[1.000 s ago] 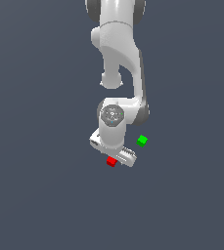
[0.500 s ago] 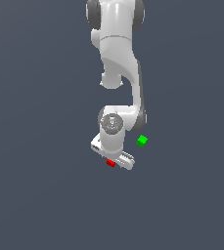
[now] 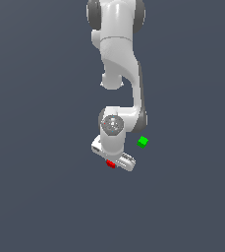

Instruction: Stack the red cube on top of the green cube.

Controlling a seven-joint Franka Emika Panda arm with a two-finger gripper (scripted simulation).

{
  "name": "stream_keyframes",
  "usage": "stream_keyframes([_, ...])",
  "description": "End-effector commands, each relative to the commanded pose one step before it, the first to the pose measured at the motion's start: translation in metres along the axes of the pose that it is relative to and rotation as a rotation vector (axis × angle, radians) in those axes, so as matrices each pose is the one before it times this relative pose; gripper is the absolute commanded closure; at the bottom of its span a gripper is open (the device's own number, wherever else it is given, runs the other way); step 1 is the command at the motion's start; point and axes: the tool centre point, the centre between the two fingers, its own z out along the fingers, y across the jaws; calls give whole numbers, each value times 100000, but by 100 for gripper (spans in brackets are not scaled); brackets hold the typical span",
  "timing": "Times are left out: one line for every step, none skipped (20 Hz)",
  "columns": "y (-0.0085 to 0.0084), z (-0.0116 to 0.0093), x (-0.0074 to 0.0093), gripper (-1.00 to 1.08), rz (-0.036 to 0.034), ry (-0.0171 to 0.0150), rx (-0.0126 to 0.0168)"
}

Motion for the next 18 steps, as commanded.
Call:
stream_keyframes([-22, -7, 12, 108, -21, 45, 30])
stream_keyframes([12, -21, -15, 108, 0, 0, 0])
stream_keyframes([1, -29, -2, 108, 0, 0, 0])
stream_keyframes([3, -87, -6, 108, 0, 0, 0])
stream_keyframes([4, -147, -9, 108, 0, 0, 0])
stream_keyframes([5, -208, -11, 108, 0, 0, 0])
stream_keyframes([6, -272, -13, 108, 0, 0, 0])
stream_keyframes([6, -338, -13, 108, 0, 0, 0])
stream_keyframes([5, -406, -13, 108, 0, 0, 0])
stream_keyframes([5, -477, -12, 108, 0, 0, 0])
stream_keyframes([5, -549, -11, 108, 0, 0, 0])
stream_keyframes([4, -624, -10, 108, 0, 0, 0])
stream_keyframes([4, -700, -10, 108, 0, 0, 0])
stream_keyframes([4, -777, -10, 108, 0, 0, 0])
stream_keyframes([4, -784, -10, 108, 0, 0, 0])
stream_keyframes([4, -727, -8, 108, 0, 0, 0])
stream_keyframes([3, -668, -6, 108, 0, 0, 0])
stream_keyframes([2, -608, -4, 108, 0, 0, 0])
